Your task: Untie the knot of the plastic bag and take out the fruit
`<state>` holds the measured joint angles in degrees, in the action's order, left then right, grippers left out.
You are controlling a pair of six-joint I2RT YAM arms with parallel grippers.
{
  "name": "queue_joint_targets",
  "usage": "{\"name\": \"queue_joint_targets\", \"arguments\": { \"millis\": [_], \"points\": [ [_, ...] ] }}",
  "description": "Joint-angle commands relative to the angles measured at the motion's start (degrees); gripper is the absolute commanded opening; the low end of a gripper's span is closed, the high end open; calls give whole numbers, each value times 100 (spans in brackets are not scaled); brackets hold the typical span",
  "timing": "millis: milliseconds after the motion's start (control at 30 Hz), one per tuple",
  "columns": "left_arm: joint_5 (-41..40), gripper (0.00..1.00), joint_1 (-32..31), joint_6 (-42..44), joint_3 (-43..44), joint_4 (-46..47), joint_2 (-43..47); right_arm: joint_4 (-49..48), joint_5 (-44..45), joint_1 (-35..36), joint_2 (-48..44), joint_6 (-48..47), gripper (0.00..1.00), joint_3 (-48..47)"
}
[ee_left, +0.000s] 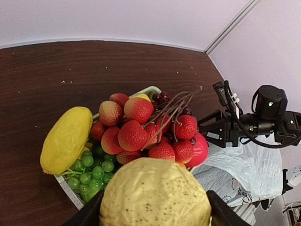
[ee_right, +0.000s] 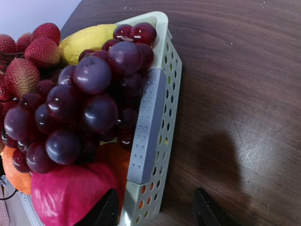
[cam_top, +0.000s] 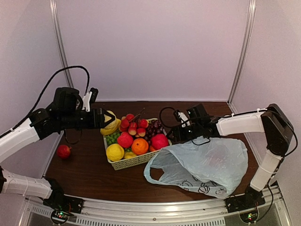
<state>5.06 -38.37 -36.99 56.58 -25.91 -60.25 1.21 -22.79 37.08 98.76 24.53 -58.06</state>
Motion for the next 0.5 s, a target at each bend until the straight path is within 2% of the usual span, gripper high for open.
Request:
{"name": "queue_joint_targets", "arguments": {
  "millis": [0, 167, 267, 467],
  "points": [
    [-88, 48, -20, -12, -15, -63, 81, -102, -498, -43, 276, 102, 54, -190],
    [-108, 48, -13, -3, -15, -36, 99, -443, -785, -43, 520, 292, 43, -228],
    [-113, 48, -12, 15, -15, -43, 127, -705, -991, -39, 590, 588, 27, -177],
    [-118, 48, -4, 83, 2, -72, 175, -1030, -893, -25, 391, 1045, 4, 87]
  ]
}}
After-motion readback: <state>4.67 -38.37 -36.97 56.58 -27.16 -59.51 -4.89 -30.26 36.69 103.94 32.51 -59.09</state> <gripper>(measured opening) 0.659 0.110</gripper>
